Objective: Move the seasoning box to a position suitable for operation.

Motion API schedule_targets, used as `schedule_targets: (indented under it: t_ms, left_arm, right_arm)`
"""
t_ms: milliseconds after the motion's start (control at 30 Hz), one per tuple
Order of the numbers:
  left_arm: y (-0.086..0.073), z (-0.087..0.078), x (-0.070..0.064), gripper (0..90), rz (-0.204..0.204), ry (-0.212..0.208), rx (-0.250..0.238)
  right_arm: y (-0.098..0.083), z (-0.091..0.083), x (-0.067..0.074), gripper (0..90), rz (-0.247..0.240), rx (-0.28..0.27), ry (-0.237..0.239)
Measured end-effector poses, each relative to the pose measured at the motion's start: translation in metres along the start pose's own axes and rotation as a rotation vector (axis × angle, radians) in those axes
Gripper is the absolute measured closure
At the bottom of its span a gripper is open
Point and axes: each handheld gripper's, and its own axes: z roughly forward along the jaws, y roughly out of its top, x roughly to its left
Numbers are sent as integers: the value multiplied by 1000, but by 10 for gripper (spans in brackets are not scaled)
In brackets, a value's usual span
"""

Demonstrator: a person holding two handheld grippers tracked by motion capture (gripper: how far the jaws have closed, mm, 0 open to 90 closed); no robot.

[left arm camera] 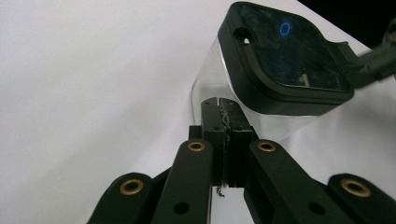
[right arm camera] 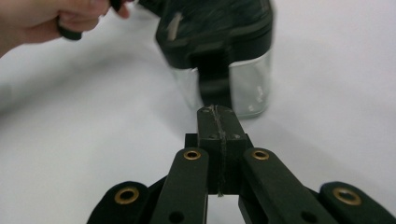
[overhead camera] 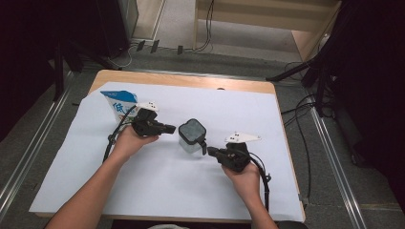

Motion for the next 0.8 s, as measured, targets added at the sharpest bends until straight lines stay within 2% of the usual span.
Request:
schedule_targets:
  t_ms: [200, 333, 367, 500, 567, 800]
  left_arm:
    - [0, 6, 2, 900, -9, -15, 2]
    - [0, 8, 2, 899, -8, -19, -2]
    - [0, 9, 1, 898, -15, -26, -2]
    - [0, 11, -2, 897, -3, -31, 6]
    - [0, 12, -3, 898, 0, -23, 14]
    - [-2, 13, -7, 898, -4, -28, 29]
  right_arm:
    - [-4, 10, 9, 900, -38, 29, 43]
    - [-3, 17, 11, 900, -45, 37, 48]
    - [-3, 19, 10, 900, -44, 39, 49]
    - [-2, 24, 5, 900, -38, 38, 40]
    - [-1, 25, 3, 900, -29, 39, 47]
    - [0, 26, -2, 900, -34, 46, 31]
